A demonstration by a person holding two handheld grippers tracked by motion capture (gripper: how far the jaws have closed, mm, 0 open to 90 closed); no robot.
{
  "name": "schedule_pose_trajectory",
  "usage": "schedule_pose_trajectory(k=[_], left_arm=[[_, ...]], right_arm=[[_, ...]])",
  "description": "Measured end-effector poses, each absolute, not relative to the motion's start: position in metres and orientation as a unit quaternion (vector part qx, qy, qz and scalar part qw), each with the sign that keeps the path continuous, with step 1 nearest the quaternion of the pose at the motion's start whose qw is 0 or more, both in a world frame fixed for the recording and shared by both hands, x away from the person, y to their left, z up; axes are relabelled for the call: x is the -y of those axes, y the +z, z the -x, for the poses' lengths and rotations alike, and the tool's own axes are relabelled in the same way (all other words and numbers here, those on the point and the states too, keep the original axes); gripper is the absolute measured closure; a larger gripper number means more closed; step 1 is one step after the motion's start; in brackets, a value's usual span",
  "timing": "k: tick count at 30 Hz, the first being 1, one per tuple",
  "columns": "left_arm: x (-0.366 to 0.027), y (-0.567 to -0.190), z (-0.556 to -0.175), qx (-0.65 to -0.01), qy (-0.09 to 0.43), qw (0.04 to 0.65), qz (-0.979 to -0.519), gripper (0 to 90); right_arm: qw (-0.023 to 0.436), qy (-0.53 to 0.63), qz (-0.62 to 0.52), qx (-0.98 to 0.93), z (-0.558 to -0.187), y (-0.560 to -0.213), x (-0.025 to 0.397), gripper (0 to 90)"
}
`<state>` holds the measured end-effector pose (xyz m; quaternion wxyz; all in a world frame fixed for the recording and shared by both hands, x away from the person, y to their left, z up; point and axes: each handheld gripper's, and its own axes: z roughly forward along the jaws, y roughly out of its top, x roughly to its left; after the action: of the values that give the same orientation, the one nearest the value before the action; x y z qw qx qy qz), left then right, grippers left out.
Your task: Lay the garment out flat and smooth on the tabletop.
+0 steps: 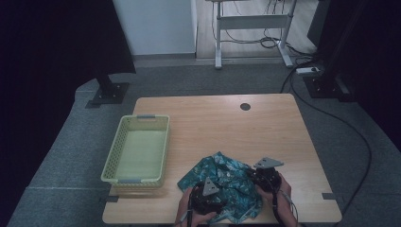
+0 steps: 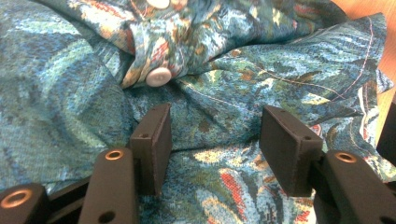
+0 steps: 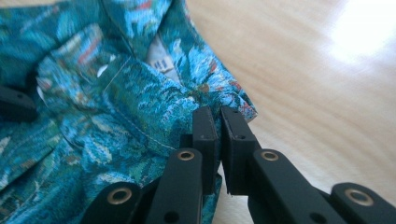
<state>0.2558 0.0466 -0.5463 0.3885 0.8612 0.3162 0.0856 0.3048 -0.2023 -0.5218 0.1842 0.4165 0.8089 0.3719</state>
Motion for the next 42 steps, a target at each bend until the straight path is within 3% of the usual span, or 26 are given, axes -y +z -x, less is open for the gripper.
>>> schedule_pose_trajectory(k=[21,42], left_arm=[[-0.06,-0.546,-0.258,-0.322,0.072,0.388,-0.861,44.3],[-0.068,-0.544,-0.261,-0.338,0.068,0.376,-0.86,43.6]], right_arm=[[0.232,0.378,-0.421,-0.791,-0.323,-0.462,0.224,84.7],[0.255,0.373,-0.478,-0.753,-0.346,-0.465,0.253,84.9]])
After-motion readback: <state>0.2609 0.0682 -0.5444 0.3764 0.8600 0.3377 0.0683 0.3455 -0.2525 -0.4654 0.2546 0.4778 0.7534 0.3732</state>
